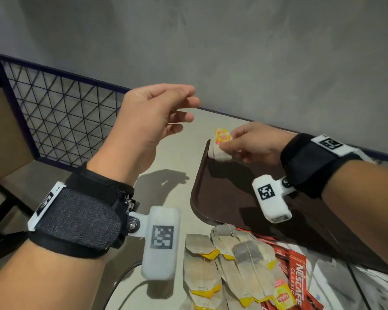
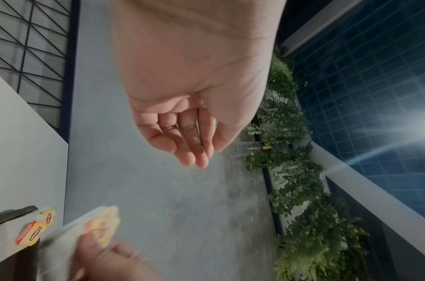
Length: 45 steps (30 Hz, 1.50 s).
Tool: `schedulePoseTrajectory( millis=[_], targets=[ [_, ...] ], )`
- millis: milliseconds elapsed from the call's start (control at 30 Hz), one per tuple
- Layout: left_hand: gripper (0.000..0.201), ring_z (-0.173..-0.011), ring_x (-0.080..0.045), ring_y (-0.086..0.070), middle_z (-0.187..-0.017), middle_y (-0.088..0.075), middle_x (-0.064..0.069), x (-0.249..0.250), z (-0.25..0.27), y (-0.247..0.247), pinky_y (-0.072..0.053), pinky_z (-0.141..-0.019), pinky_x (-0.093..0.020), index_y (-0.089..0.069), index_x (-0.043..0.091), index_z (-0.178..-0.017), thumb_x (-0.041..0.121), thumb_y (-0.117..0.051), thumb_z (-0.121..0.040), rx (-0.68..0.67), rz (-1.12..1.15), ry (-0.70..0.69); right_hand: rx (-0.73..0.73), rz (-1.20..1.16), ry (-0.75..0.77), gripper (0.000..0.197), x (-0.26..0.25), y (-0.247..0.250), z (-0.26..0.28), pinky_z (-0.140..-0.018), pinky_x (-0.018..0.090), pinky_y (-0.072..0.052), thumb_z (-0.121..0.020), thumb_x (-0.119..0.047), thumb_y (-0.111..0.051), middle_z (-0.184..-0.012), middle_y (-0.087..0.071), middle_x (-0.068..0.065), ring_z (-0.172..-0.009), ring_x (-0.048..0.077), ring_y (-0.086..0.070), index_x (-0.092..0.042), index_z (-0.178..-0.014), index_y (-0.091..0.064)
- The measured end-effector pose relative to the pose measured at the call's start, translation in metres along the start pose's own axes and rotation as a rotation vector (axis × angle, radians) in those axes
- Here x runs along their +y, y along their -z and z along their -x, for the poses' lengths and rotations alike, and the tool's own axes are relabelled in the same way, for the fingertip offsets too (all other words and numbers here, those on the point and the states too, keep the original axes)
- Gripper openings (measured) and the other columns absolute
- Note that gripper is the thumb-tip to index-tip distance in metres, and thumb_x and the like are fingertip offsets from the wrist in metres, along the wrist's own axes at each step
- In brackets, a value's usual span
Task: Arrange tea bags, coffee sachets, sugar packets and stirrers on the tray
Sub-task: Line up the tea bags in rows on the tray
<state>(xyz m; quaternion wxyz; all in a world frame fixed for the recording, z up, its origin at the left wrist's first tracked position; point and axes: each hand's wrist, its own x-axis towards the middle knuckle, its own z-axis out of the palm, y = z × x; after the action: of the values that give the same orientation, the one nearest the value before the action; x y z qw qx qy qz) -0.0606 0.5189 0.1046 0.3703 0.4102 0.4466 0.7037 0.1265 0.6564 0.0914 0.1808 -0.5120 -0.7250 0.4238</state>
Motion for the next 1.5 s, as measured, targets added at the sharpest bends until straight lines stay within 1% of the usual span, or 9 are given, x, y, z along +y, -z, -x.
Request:
schedulePoseTrajectory(
  millis=[200, 400, 500, 567, 800, 1000, 1133, 1333, 1500],
  targets=[
    [0.019, -0.068, -0.013, -0.063, -0.082, -0.075, 0.001, 0.008, -0.001, 0.007, -0.046, -0.07, -0.028, -0.075, 0.019, -0.087, 0.033, -0.065, -0.097, -0.012, 0.022, -0.017, -0.104, 0.007, -0.106, 0.029, 0.025, -0.006, -0.021, -0.063, 0.03, -0.053, -0.089, -0.005, -0.074, -0.077, -0.064, 0.014, -0.062, 0.019, -0.062, -0.013, -0.069, -0.056],
    [0.023, -0.068, -0.013, -0.062, -0.079, -0.072, 0.001, 0.007, -0.001, 0.007, -0.045, -0.072, -0.029, -0.074, 0.02, -0.083, 0.038, -0.065, -0.094, -0.045, 0.029, -0.018, -0.103, -0.158, -0.321, 0.021, 0.024, -0.017, -0.037, -0.076, 0.034, -0.056, -0.097, -0.003, -0.063, -0.074, -0.045, 0.01, -0.072, 0.023, -0.062, -0.008, -0.079, -0.053],
    [0.028, -0.067, -0.015, -0.061, -0.077, -0.072, 0.0, 0.006, -0.002, 0.009, -0.045, -0.069, -0.028, -0.075, 0.019, -0.082, 0.045, -0.064, -0.085, -0.075, 0.055, -0.019, -0.068, -0.174, -0.372, 0.014, 0.023, -0.021, -0.041, -0.075, 0.034, -0.057, -0.097, -0.003, -0.062, -0.08, -0.05, 0.012, -0.073, 0.024, -0.063, -0.004, -0.087, -0.054],
    [0.031, -0.065, -0.015, -0.061, -0.075, -0.071, -0.001, 0.005, -0.002, 0.009, -0.045, -0.067, -0.028, -0.075, 0.018, -0.08, 0.045, -0.061, -0.086, -0.083, 0.073, -0.033, -0.049, -0.196, -0.368, 0.008, 0.022, -0.023, -0.043, -0.076, 0.035, -0.058, -0.095, -0.001, -0.065, -0.086, -0.053, 0.015, -0.073, 0.025, -0.063, -0.002, -0.098, -0.057],
    [0.036, -0.066, -0.016, -0.059, -0.073, -0.069, -0.001, 0.005, 0.0, 0.008, -0.044, -0.069, -0.029, -0.074, 0.015, -0.08, 0.041, -0.054, -0.095, -0.09, 0.117, -0.034, -0.027, -0.142, -0.353, 0.029, 0.02, -0.026, -0.042, -0.08, 0.035, -0.059, -0.089, 0.007, -0.068, -0.094, -0.066, 0.019, -0.081, 0.026, -0.066, 0.004, -0.118, -0.062],
    [0.038, -0.066, -0.015, -0.059, -0.073, -0.069, -0.001, 0.004, 0.0, 0.009, -0.044, -0.069, -0.029, -0.075, 0.017, -0.076, 0.041, -0.052, -0.094, -0.103, 0.127, -0.034, 0.059, -0.088, -0.315, 0.024, 0.021, -0.028, -0.041, -0.073, 0.035, -0.06, -0.085, 0.01, -0.07, -0.104, -0.069, 0.02, -0.085, 0.026, -0.069, 0.0, -0.107, -0.065],
    [0.036, -0.067, -0.014, -0.059, -0.073, -0.069, -0.001, 0.002, -0.001, 0.009, -0.044, -0.07, -0.03, -0.075, 0.017, -0.076, 0.041, -0.054, -0.091, -0.108, 0.114, -0.034, 0.07, -0.075, -0.285, 0.028, 0.022, -0.028, -0.04, -0.067, 0.031, -0.06, -0.086, 0.01, -0.07, -0.109, -0.071, 0.022, -0.089, 0.026, -0.072, 0.001, -0.112, -0.065],
    [0.034, -0.067, -0.014, -0.06, -0.074, -0.069, -0.002, 0.0, -0.003, 0.008, -0.045, -0.07, -0.03, -0.075, 0.016, -0.077, 0.042, -0.056, -0.085, -0.115, 0.097, -0.033, 0.055, -0.101, -0.239, 0.022, 0.024, -0.027, -0.037, -0.082, 0.036, -0.061, -0.083, 0.011, -0.071, -0.111, -0.072, 0.024, -0.095, 0.029, -0.073, -0.004, -0.098, -0.064],
    [0.032, -0.065, -0.015, -0.059, -0.073, -0.069, -0.002, 0.0, -0.004, 0.008, -0.043, -0.071, -0.031, -0.075, 0.016, -0.076, 0.042, -0.057, -0.081, -0.114, 0.086, -0.029, 0.04, -0.071, -0.179, 0.032, 0.026, -0.028, -0.036, -0.085, 0.039, -0.062, -0.082, 0.011, -0.072, -0.118, -0.069, 0.025, -0.106, 0.036, -0.071, -0.003, -0.109, -0.06]
  ],
)
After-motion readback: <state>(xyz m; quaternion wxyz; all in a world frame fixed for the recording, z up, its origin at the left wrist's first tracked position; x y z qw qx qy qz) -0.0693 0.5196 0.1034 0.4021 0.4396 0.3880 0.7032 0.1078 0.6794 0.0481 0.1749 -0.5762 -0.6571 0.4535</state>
